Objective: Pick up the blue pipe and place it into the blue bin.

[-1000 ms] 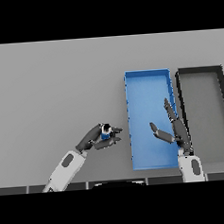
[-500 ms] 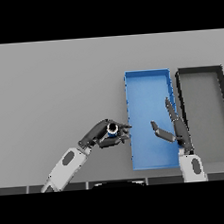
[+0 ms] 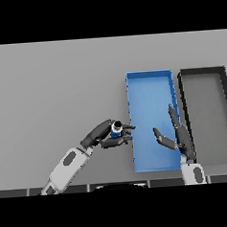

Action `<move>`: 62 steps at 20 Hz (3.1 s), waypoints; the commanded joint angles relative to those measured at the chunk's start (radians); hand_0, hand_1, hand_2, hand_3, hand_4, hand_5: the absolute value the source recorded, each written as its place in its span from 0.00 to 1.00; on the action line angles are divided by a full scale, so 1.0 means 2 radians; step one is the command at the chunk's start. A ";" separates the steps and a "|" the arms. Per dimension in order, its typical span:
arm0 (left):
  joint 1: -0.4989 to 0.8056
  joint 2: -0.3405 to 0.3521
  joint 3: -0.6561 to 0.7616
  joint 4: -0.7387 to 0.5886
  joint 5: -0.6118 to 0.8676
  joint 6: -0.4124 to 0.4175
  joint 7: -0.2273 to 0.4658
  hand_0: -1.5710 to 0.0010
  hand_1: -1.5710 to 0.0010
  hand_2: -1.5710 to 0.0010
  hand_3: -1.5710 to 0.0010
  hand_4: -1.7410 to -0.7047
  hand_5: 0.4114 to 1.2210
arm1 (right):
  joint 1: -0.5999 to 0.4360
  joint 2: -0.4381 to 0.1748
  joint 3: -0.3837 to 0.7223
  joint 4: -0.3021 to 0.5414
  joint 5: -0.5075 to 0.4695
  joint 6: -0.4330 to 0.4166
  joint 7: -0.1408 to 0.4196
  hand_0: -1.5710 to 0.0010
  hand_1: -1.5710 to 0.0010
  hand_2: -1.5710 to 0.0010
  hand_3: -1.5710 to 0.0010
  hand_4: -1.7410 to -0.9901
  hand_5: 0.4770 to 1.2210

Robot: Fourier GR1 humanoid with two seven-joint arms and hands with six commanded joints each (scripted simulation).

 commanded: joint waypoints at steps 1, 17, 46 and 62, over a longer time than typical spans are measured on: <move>0.001 0.002 0.000 -0.005 -0.001 0.001 0.001 0.00 0.00 0.00 0.08 0.01 1.00 | -0.001 0.004 0.001 -0.001 0.001 -0.003 -0.001 1.00 1.00 1.00 1.00 0.73 0.20; 0.003 0.006 -0.001 -0.005 -0.011 -0.007 0.000 0.00 0.00 0.00 0.08 0.01 1.00 | -0.111 -0.113 0.040 -0.159 -0.204 0.165 0.147 1.00 1.00 1.00 1.00 0.58 0.06; -0.008 0.003 0.005 0.005 -0.022 -0.023 -0.018 0.28 0.29 0.30 0.63 0.06 0.97 | -0.371 -0.013 0.160 -0.013 -0.242 0.246 0.279 0.28 0.28 0.28 0.38 0.30 0.23; -0.019 0.025 0.000 0.007 -0.032 -0.070 -0.024 0.60 0.67 0.67 0.86 0.54 0.99 | -0.334 0.029 0.149 -0.040 -0.187 0.269 0.243 0.01 0.01 0.01 0.01 0.35 0.98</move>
